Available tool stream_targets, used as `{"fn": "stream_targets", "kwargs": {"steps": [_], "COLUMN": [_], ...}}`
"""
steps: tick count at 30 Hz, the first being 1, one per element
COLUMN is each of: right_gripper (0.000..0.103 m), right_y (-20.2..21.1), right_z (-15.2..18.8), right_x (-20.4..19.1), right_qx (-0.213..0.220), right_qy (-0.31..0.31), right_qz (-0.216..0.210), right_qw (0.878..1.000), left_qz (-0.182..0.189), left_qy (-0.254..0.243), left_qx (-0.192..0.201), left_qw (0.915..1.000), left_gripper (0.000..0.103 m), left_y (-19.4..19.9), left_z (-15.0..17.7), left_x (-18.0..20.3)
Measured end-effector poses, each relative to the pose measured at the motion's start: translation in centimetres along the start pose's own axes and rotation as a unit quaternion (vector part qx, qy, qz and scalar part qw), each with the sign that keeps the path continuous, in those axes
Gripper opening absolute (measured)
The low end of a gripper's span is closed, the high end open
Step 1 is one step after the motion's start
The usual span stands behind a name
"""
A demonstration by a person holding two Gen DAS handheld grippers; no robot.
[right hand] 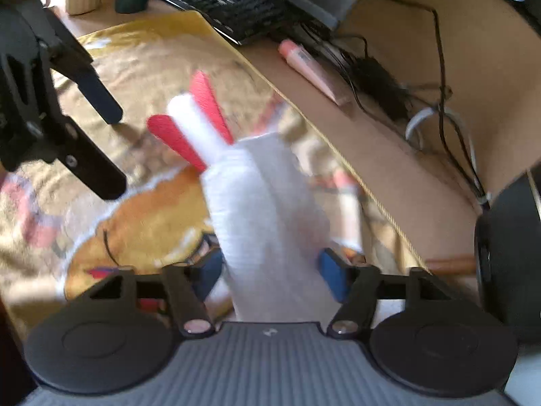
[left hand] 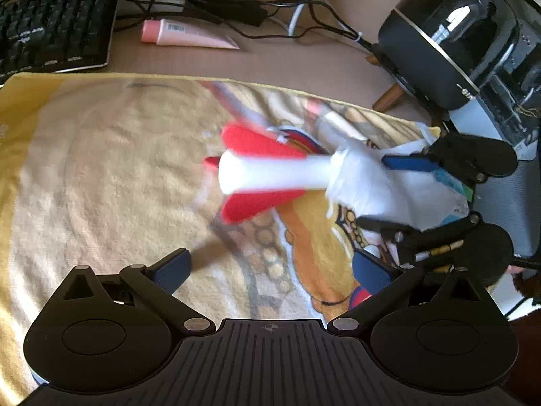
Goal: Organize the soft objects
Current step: 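Wipe the rocket toy body with the cloth in the right gripper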
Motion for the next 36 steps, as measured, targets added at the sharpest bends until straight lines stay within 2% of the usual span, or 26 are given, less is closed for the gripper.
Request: {"fn": "stream_targets", "kwargs": {"steps": [2,4,6,10,14,17,19,22,24,27,31,33,36], "right_gripper": [0.043,0.022,0.01,0.01,0.01,0.01,0.01,0.011,0.011,0.011,0.012,0.012,0.012], "right_y": [-0.1,-0.4,-0.2,0.0,-1.3,-1.6,-1.3,-1.2,-1.2,-0.2,-0.2,0.3,0.2], "right_z": [0.9,2.1,3.0,3.9,4.5,4.3,3.5,2.5,2.4,3.1,3.5,2.4,-0.7], "right_x": [1.2,2.4,3.6,6.1,8.1,8.1,7.3,6.4,6.8,9.6,12.6,12.4,10.9], "right_qx": [-0.01,-0.024,-0.031,-0.035,-0.053,-0.054,-0.04,-0.03,-0.026,-0.003,0.005,0.028,0.054], "right_qy": [-0.019,-0.045,-0.075,-0.136,-0.209,-0.258,-0.27,-0.27,-0.28,-0.344,-0.389,-0.39,-0.395], "right_qz": [-0.009,-0.019,-0.02,-0.015,-0.019,-0.053,-0.1,-0.144,-0.143,-0.143,-0.092,-0.111,-0.184], "right_qw": [1.0,0.999,0.997,0.99,0.976,0.963,0.957,0.952,0.949,0.928,0.917,0.914,0.899], "left_qz": [-0.005,-0.014,-0.021,-0.027,-0.03,-0.042,-0.041,-0.014,-0.012,-0.01,0.01,0.015,0.008], "left_qy": [-0.01,-0.028,-0.046,-0.077,-0.08,-0.072,-0.078,-0.092,-0.087,-0.079,-0.056,-0.068,-0.092], "left_qx": [0.0,0.003,0.003,0.002,-0.012,-0.035,-0.041,-0.045,-0.044,-0.02,0.007,0.014,0.006], "left_qw": [0.9999,0.9995,0.9987,0.9967,0.9963,0.9959,0.9953,0.9947,0.9952,0.9966,0.9983,0.9975,0.9957], "left_gripper": [0.103,0.103,0.103,0.103,0.103,0.103,0.103,0.103,0.103,0.103,0.103,0.103,0.103], "left_y": [-0.2,-0.2,-0.2,-0.3,-1.1,-1.9,-2.3,-2.7,-2.9,-1.6,-0.5,-0.6,-1.0], "left_z": [-0.3,-0.7,-1.0,-1.5,-1.4,-0.8,-0.3,-0.5,-1.0,-1.7,-3.0,-3.9,-4.7], "left_x": [0.5,1.3,1.9,3.1,2.8,2.1,2.2,2.8,2.6,2.0,0.9,1.1,1.5]}}
Point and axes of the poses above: each gripper's, at about its wrist camera, not at the fingertips, and y roughly against the way its jaws point, x to its right, z to its underside, the point moved 4 cm from there along -y, roughly the way its jaws point, and after that the axes turned 7 degrees about z, right-handed, at the moved point
